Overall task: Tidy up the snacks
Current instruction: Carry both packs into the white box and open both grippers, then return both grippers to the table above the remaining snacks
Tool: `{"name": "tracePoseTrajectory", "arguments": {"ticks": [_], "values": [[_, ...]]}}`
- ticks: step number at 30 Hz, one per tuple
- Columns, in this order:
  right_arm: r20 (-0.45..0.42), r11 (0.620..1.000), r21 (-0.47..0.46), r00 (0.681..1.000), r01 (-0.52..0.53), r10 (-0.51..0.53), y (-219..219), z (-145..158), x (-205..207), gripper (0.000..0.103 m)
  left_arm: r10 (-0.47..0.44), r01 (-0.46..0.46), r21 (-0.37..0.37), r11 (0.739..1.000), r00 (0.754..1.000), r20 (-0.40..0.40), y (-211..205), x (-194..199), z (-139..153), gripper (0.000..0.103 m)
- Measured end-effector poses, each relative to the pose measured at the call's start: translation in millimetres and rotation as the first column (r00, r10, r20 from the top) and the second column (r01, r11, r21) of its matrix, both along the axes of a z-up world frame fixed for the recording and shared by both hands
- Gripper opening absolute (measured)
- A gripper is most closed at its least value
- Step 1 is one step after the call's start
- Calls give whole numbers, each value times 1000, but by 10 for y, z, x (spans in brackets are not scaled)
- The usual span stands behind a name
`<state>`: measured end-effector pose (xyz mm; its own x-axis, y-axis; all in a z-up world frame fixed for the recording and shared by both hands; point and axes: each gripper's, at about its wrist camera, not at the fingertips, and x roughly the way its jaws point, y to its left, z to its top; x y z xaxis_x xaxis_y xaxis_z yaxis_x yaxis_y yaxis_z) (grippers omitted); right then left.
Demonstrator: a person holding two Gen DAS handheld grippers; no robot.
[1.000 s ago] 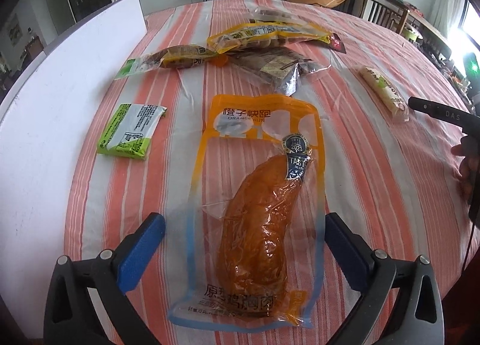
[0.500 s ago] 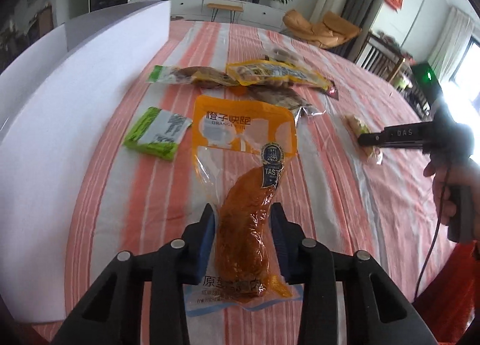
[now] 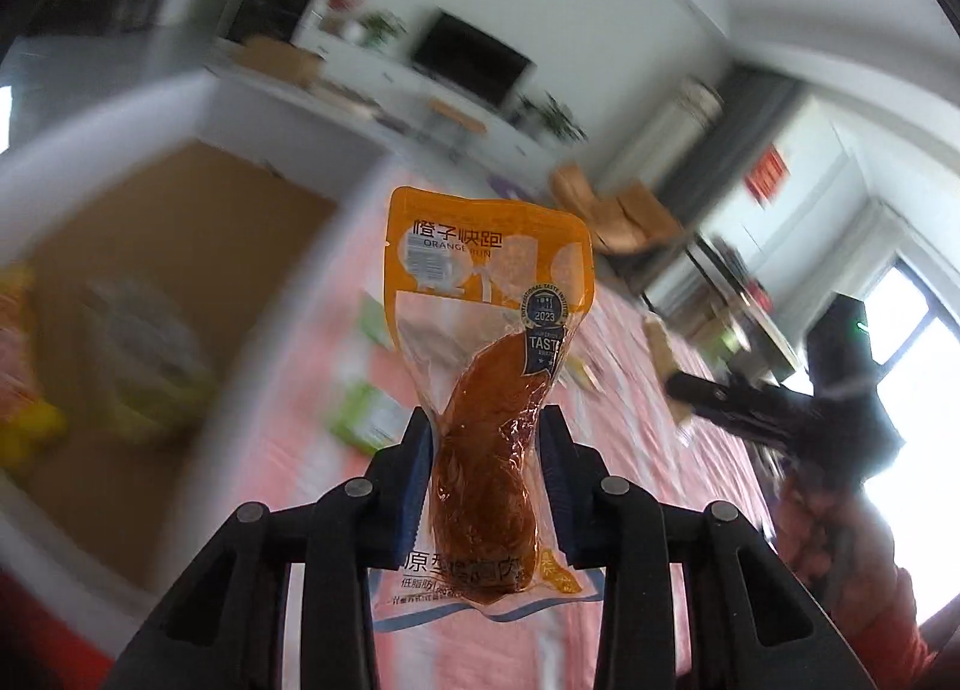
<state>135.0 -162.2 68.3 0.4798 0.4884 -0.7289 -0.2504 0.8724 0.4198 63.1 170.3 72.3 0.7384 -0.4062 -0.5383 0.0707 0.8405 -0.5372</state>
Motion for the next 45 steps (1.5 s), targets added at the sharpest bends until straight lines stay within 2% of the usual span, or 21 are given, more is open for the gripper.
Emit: {"name": "tracePoseTrajectory", "arguments": {"ticks": [2,3,5,6,7,8,9,10,11,13,16,18,21,24,26,29,32,34,39,43,45], "values": [[28,996,32,996,-88,87,426,179,14,29,82,-82,46,996,997,6,362,-27,117,35],[44,986,54,987,-160,157,792,298,21,29,129,-129,76,989,992,0,563,-36,157,36],[60,965,81,968,-248,243,1262,414,30,29,219,-215,155,964,976,-6,948,-36,189,41],[73,947,93,951,-306,300,1625,474,41,29,259,-251,196,948,966,-13,1073,-26,169,49],[84,936,95,940,-339,332,1846,491,55,30,302,-288,235,928,953,-27,1188,-17,139,62],[91,924,99,928,-369,361,2043,495,66,33,352,-327,271,905,935,-48,1323,-1,84,66],[86,903,111,909,-416,408,2331,467,98,40,375,-343,282,896,925,-67,1399,8,35,71],[72,891,122,899,-437,431,2465,423,117,59,387,-348,284,893,918,-92,1468,8,-13,74],[58,885,130,895,-447,443,2571,384,121,67,395,-350,287,892,912,-115,1517,-8,-47,76],[62,886,146,898,-439,435,2600,319,92,71,408,-363,296,883,907,-104,1494,-86,-66,79],[116,901,90,903,-425,415,2301,224,-18,74,392,-359,302,883,918,-53,1288,-177,2,83],[155,926,-10,915,-376,373,1954,94,-97,79,332,-312,285,906,943,-24,1005,-158,59,85],[176,952,-190,946,-238,272,1259,-350,-153,79,191,-188,248,950,981,10,419,-156,155,92],[156,932,-357,979,-71,135,472,-874,-169,79,43,-45,220,975,999,16,-265,-120,171,102],[130,910,-413,991,32,24,-51,-1145,-209,79,-37,38,203,979,999,-9,-677,-61,68,102],[127,894,-413,983,174,-132,-749,-1329,-340,79,-113,134,230,964,988,-100,-1250,141,-260,102],[156,867,-393,952,305,-265,-1241,-1390,-442,79,-146,195,298,934,973,-180,-1694,332,-664,102],[141,854,-370,931,365,-336,-1470,-1411,-441,79,-155,216,353,911,969,-193,-1861,432,-841,102],[143,842,-380,923,384,-357,-1699,-1328,-406,79,-156,225,481,847,971,-180,-2126,699,-1113,102],[141,836,-416,934,358,-330,-1654,-1395,-320,80,-155,236,498,835,968,-199,-2223,801,-1229,102],[150,840,-409,934,357,-324,-1624,-1454,-326,84,-154,238,524,818,968,-200,-2249,812,-1286,102]]}}
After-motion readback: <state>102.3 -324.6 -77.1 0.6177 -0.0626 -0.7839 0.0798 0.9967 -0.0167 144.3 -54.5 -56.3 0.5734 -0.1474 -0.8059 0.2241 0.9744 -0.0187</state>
